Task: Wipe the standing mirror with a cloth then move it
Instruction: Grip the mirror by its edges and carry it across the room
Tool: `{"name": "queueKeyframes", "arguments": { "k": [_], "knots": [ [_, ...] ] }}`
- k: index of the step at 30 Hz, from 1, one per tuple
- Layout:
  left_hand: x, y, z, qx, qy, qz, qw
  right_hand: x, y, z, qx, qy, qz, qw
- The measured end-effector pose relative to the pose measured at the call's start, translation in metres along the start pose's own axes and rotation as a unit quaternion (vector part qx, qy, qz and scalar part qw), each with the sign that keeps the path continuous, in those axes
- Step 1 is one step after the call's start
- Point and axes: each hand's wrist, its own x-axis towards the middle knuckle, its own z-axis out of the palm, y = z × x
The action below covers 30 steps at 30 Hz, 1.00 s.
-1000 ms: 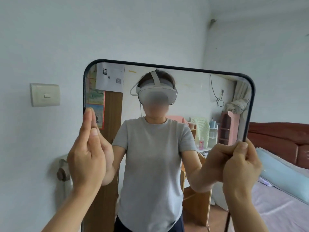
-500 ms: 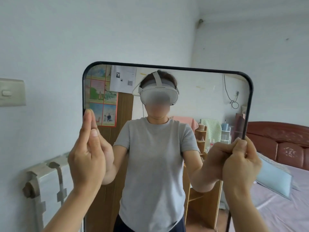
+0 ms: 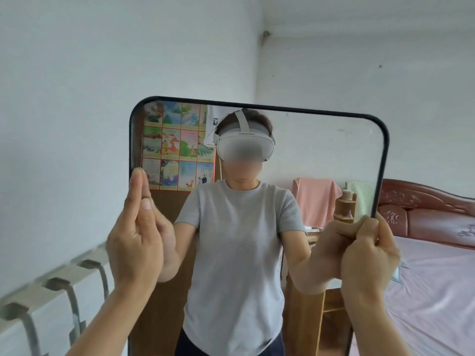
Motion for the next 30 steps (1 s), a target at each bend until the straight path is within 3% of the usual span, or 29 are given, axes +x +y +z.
{"name": "queueKeyframes", "arguments": {
  "k": [16, 30],
  "knots": [
    [0.02, -0.055, 0.063, -0.073, -0.04, 0.0, 0.997, 0.011, 0.042, 0.043, -0.024, 0.026, -0.014, 0.999],
    [0.04, -0.067, 0.16, -0.106, -0.039, 0.017, 0.993, 0.086, 0.092, 0.081, -0.007, 0.04, -0.043, 0.998]
  ]
}}
